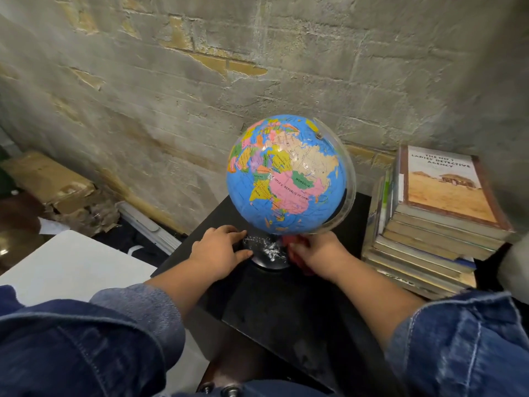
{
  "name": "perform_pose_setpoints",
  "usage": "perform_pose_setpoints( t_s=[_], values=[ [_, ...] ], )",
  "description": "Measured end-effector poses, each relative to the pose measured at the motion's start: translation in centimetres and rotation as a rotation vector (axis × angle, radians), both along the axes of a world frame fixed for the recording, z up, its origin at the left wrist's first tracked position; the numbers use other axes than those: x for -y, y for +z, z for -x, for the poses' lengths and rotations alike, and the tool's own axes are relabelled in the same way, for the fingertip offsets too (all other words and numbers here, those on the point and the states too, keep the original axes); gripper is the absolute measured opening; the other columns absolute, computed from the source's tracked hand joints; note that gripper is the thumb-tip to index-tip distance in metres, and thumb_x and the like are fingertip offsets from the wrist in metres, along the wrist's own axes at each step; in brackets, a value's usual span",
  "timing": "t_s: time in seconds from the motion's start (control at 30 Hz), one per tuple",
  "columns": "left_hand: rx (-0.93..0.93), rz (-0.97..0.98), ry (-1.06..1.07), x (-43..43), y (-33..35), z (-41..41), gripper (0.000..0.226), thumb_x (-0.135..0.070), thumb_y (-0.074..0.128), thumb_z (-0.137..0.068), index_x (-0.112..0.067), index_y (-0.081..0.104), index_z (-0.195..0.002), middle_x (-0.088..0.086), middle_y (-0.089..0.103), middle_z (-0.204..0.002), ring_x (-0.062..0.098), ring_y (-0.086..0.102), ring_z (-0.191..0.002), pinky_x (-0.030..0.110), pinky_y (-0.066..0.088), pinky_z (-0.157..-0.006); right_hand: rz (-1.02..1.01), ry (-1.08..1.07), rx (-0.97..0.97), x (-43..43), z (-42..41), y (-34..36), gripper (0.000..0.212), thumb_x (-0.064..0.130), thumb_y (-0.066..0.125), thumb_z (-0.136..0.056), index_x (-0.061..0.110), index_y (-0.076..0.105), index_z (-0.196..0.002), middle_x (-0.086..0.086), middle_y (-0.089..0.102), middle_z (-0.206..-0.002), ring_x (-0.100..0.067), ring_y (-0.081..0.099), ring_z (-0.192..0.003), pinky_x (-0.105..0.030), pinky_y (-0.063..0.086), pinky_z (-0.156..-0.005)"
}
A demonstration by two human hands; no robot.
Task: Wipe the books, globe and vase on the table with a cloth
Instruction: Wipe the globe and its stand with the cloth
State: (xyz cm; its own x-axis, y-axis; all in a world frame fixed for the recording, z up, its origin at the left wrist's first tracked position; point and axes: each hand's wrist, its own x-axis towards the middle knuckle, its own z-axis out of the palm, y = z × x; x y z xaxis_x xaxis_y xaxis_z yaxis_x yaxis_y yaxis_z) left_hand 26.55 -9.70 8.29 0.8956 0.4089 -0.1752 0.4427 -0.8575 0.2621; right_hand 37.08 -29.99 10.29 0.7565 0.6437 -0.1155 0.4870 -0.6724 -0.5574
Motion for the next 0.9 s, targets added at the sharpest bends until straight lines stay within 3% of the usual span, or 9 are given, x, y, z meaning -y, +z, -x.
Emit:
perform_pose_setpoints(
  t_s=[0.07, 0.17, 0.3, 0.43, 0.53, 0.6, 0.7, 0.83, 0.9],
  values=[
    [0.001, -0.015, -0.026, -0.4, -0.2, -0.1, 0.058, -0.062, 0.050, -0.086, -0.042, 0.040, -0.140, -0.013, 0.037, -0.146, 0.019, 0.031, -0.134, 0.043, 0.040, -0.100, 0.027, 0.124, 0.060, 0.2, 0.5, -1.4, 0.038, 0.030, 0.060, -0.086, 0.027, 0.064, -0.123, 0.004, 0.061, -0.125, -0.014, 0.052, -0.117, -0.025, 0.038, -0.106],
    [0.015, -0.024, -0.060, -1.0, -0.5, -0.3, 0.057, -0.062, 0.050, -0.086, -0.040, 0.043, -0.138, -0.011, 0.040, -0.145, 0.020, 0.034, -0.133, 0.045, 0.042, -0.100, 0.115, 0.018, 0.092, 0.6, -1.7, -3.3, 0.053, 0.054, 0.042, -0.068, 0.047, 0.060, -0.117, 0.003, 0.062, -0.120, -0.021, 0.057, -0.113, -0.033, 0.044, -0.102],
    [0.051, -0.063, -0.065, -0.9, -0.8, -0.2, 0.053, -0.059, 0.049, -0.088, -0.040, 0.045, -0.137, -0.011, 0.042, -0.143, 0.021, 0.036, -0.131, 0.046, 0.043, -0.100, -0.078, -0.079, 0.069, -0.3, 0.8, -1.4, 0.032, 0.029, 0.058, -0.089, 0.024, 0.066, -0.119, -0.005, 0.067, -0.111, -0.021, 0.062, -0.102, -0.019, 0.046, -0.087],
    [0.082, -0.112, -0.051, -0.4, -0.9, -0.1, 0.049, -0.057, 0.045, -0.091, -0.040, 0.045, -0.137, -0.013, 0.043, -0.142, 0.021, 0.037, -0.130, 0.044, 0.043, -0.096, 0.005, 0.087, 0.181, 0.2, 0.1, -2.8, 0.045, 0.033, 0.053, -0.079, 0.026, 0.066, -0.122, 0.001, 0.064, -0.124, -0.023, 0.056, -0.118, -0.029, 0.041, -0.105],
    [0.092, -0.114, -0.041, -0.2, -1.1, -0.1, 0.048, -0.056, 0.044, -0.091, -0.039, 0.046, -0.136, -0.013, 0.043, -0.142, 0.022, 0.038, -0.130, 0.045, 0.043, -0.095, -0.087, -0.067, 0.051, 0.1, -0.4, -2.7, 0.029, 0.017, 0.056, -0.088, 0.023, 0.069, -0.113, -0.001, 0.069, -0.098, -0.015, 0.065, -0.082, -0.013, 0.050, -0.076],
    [0.094, -0.122, -0.038, 0.0, -1.2, 0.1, 0.048, -0.056, 0.043, -0.092, -0.039, 0.045, -0.137, -0.013, 0.043, -0.142, 0.022, 0.037, -0.130, 0.046, 0.043, -0.095, -0.206, -0.066, 0.047, -0.2, 0.1, -2.9, 0.031, 0.015, 0.058, -0.092, 0.018, 0.064, -0.122, -0.003, 0.067, -0.105, -0.013, 0.064, -0.088, -0.006, 0.046, -0.077],
    [0.099, -0.132, -0.036, 0.1, -1.1, 0.2, 0.048, -0.056, 0.042, -0.093, -0.039, 0.045, -0.137, -0.012, 0.043, -0.142, 0.022, 0.035, -0.131, 0.047, 0.042, -0.096, -0.040, 0.157, 0.220, 0.2, -0.3, -3.4, 0.045, 0.021, 0.061, -0.089, 0.025, 0.057, -0.133, 0.002, 0.054, -0.137, -0.020, 0.046, -0.129, -0.030, 0.033, -0.112],
    [0.083, -0.137, -0.025, 0.5, -0.8, 0.2, 0.047, -0.055, 0.042, -0.093, -0.039, 0.044, -0.138, -0.012, 0.042, -0.143, 0.022, 0.035, -0.131, 0.047, 0.042, -0.096, 0.088, 0.105, 0.139, 0.6, -1.5, -1.7, 0.029, 0.018, 0.055, -0.085, 0.034, 0.069, -0.105, 0.007, 0.065, -0.101, -0.018, 0.063, -0.091, -0.030, 0.054, -0.085],
    [0.073, -0.143, -0.027, 0.6, -0.8, 0.2, 0.048, -0.055, 0.042, -0.093, -0.038, 0.044, -0.138, -0.012, 0.042, -0.143, 0.022, 0.035, -0.131, 0.048, 0.042, -0.096, -0.006, 0.046, 0.184, 0.1, -0.8, -1.9, 0.027, 0.020, 0.054, -0.090, 0.031, 0.067, -0.111, -0.001, 0.065, -0.110, -0.024, 0.063, -0.096, -0.032, 0.053, -0.087]
  ],
)
